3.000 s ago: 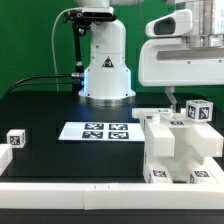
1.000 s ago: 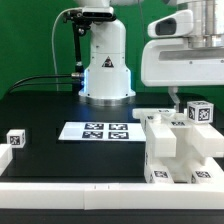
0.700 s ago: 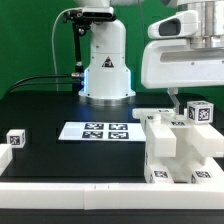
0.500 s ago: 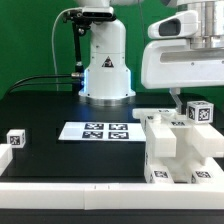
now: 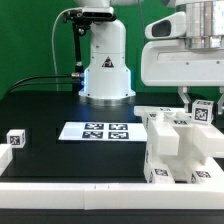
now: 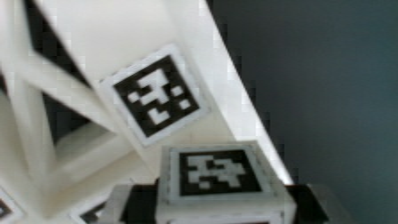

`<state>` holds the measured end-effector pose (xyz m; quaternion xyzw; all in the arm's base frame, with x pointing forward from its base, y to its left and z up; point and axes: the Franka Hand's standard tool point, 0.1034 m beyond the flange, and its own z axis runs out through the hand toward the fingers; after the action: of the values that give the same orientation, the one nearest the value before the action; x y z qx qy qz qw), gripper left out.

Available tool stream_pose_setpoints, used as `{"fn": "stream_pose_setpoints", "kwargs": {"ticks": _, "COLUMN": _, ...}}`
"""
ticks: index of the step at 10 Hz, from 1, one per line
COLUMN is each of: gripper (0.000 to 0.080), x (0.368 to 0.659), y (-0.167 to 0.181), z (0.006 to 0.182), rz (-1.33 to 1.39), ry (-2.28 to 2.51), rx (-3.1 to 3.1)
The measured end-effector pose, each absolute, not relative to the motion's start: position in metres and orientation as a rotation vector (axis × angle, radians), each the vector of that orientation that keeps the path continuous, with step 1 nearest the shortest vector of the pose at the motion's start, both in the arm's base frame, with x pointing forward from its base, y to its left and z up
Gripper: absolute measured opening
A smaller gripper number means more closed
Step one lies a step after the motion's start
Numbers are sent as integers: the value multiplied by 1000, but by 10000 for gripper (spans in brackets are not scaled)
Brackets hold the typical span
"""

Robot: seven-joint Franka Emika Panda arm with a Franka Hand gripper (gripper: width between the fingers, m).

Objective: Assemble chair

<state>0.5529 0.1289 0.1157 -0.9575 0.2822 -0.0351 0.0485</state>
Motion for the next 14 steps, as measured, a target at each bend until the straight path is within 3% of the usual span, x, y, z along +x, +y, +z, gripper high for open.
{"fn": "stream_pose_setpoints", "kwargs": {"ticks": 5, "gripper": 281, "x": 552, "y": 130, "z": 114, "rz": -23, "ry": 1777, "rx": -2418}}
{"fn": "stream_pose_setpoints", "kwargs": {"ticks": 7, "gripper": 281, "x": 552, "y": 130, "z": 114, "rz": -20, "ry": 1780, "rx": -2413}}
{"fn": "stream_pose_setpoints", "kwargs": {"ticks": 9, "gripper": 565, "x": 552, "y": 129, "z": 114, "rz": -40, "ry": 1574, "rx": -2555}}
{"fn": "stream_pose_setpoints", "kwargs": {"ticks": 10, "gripper": 565, "x": 554, "y": 127, "z": 115, "rz": -60, "ry": 1379, "rx": -2667}}
{"fn": "stream_pose_setpoints", "kwargs": {"ticks": 11, "gripper": 632, "x": 554, "y": 126, "z": 115, "rz": -82, "ry": 1125, "rx": -2794}}
{"fn": "stream_pose_setpoints", "kwargs": {"ticks": 14, "gripper": 649, "x": 553, "y": 130, "z": 115, "rz": -110, "ry": 744, "rx": -2941}}
